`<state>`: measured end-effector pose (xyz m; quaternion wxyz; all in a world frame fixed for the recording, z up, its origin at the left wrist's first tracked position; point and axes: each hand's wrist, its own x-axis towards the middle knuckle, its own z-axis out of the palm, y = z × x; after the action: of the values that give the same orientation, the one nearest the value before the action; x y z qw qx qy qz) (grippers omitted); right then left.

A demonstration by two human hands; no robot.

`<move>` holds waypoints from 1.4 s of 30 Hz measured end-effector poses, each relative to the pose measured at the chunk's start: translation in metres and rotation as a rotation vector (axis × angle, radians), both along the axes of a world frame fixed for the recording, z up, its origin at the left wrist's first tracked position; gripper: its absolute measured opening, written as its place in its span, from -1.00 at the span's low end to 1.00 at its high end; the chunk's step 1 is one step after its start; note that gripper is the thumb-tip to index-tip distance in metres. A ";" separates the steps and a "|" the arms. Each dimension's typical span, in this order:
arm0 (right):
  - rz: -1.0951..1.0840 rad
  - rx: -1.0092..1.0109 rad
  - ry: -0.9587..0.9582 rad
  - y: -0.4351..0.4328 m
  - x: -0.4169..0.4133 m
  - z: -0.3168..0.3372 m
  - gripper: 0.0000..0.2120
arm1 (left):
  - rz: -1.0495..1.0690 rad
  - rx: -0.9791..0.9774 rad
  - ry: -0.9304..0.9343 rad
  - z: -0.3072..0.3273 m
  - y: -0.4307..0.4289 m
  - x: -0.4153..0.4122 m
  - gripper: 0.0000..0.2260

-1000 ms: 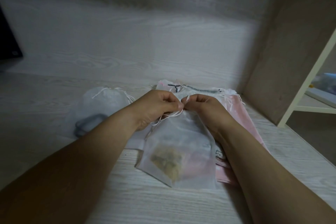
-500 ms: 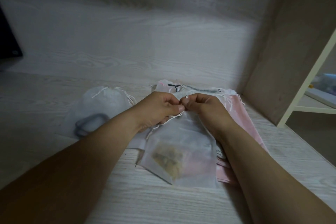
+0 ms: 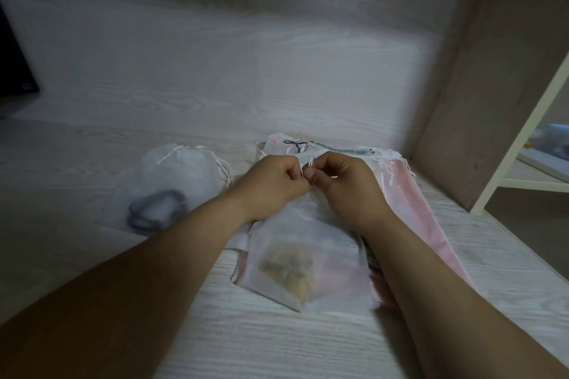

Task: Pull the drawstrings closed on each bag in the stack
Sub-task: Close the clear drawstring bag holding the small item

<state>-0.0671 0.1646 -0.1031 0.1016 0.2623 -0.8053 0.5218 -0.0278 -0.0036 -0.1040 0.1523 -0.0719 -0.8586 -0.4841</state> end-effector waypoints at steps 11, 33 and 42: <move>0.144 -0.161 -0.100 0.001 0.003 0.002 -0.93 | -0.123 0.045 -0.055 0.001 -0.010 0.001 -0.88; 0.067 -0.300 -0.384 0.004 0.004 0.006 -0.74 | 0.017 -0.099 -0.043 -0.006 -0.041 -0.013 -0.73; 0.038 -0.241 -0.390 0.009 0.003 0.006 -0.78 | 0.043 0.119 -0.005 -0.001 -0.030 -0.011 -0.76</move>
<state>-0.0644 0.1737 -0.0968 -0.0352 0.1573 -0.7364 0.6571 -0.0389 -0.0339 -0.1049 0.1645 -0.0429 -0.8300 -0.5312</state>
